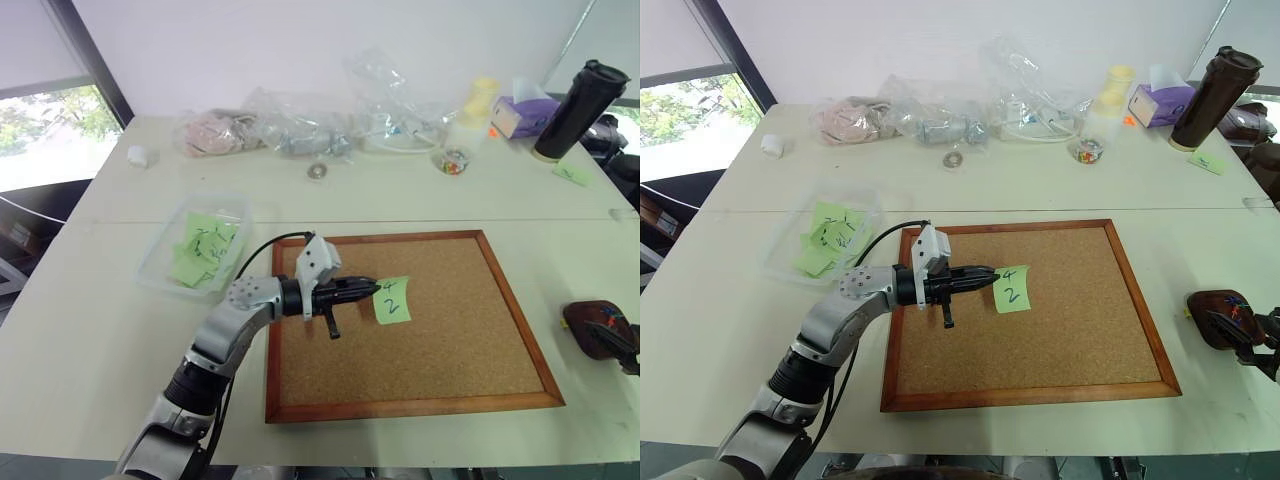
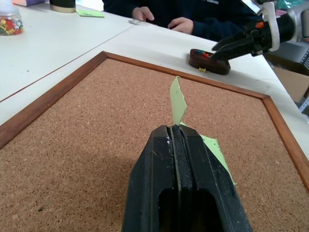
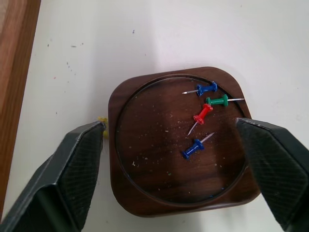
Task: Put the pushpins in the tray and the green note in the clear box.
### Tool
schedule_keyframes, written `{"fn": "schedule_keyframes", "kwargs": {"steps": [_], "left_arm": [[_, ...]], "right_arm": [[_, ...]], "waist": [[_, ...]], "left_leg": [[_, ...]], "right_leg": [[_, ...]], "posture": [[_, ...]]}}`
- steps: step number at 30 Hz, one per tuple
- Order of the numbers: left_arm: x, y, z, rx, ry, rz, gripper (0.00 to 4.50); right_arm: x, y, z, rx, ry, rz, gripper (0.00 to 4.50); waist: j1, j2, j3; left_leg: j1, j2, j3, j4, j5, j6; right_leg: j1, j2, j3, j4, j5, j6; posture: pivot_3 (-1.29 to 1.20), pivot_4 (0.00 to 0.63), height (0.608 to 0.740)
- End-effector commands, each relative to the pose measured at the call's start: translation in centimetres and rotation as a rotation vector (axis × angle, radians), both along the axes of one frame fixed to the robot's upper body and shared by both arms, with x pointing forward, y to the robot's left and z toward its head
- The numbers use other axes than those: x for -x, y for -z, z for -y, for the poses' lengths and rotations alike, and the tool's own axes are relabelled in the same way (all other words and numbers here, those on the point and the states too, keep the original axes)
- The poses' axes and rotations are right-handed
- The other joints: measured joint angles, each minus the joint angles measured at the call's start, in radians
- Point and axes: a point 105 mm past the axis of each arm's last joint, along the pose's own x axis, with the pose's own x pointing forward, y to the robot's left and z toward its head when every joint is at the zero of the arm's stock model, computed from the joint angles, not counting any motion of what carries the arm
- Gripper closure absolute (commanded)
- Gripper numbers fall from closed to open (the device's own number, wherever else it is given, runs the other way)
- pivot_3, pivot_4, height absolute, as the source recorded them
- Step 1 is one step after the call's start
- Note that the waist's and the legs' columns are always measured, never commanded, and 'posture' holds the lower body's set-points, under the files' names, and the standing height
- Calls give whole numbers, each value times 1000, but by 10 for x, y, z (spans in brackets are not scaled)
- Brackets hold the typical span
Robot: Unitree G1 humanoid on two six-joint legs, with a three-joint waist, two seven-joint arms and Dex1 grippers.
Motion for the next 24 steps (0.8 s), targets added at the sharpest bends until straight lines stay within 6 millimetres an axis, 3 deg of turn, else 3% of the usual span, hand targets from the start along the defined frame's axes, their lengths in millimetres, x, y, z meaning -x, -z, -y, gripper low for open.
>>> {"fn": "schedule_keyframes", "kwargs": {"steps": [1,2,6,9,12,15,19,22,24], "left_arm": [[4,-13,2,31,18,42,4500],[4,-13,2,31,18,42,4500],[5,-15,-5,15,14,50,4500],[4,-25,-12,9,9,81,4500],[3,-39,-18,-5,-6,141,4500],[3,-51,-25,-8,-24,176,4500],[2,-89,-55,-6,-128,260,4500],[5,-106,-73,-9,-186,284,4500],[-5,-126,-109,-24,-344,306,4500]], "right_arm": [[-2,-22,-6,-13,-34,75,11],[-2,-24,-8,-20,-42,80,11],[-21,-58,-60,-79,-262,162,11],[-36,-78,-111,-41,-487,173,11],[-40,-79,-160,-13,-692,147,11],[-40,-74,-188,12,-811,127,11],[-46,-72,-232,7,-994,157,11],[-51,-71,-243,0,-1035,176,11],[-55,-70,-255,-4,-1085,188,11]], "waist": [[-1,0,0],[-1,0,0],[-6,1,-1],[-4,2,-1],[-1,1,-1],[6,1,-1],[-7,-2,1],[-11,-2,1],[-11,-3,2]], "left_leg": [[0,0,0,0,0,0],[0,0,0,0,0,0],[0,1,0,0,0,0],[0,1,0,0,0,0],[0,1,0,0,0,0],[-1,1,-3,1,0,0],[-3,0,-2,4,-1,1],[-3,1,-3,5,-1,1],[-3,1,-3,6,-1,1]], "right_leg": [[0,0,0,0,0,0],[0,0,0,0,0,0],[0,0,1,0,0,0],[0,0,1,0,0,0],[0,0,0,0,0,0],[0,0,-2,0,0,0],[0,-1,-2,0,0,0],[0,0,-2,1,0,0],[0,0,-2,1,0,0]], "posture": [[0,150,730],[0,150,730],[0,150,730],[0,150,730],[0,150,730],[0,150,730],[0,150,730],[0,150,730],[0,150,730]]}}
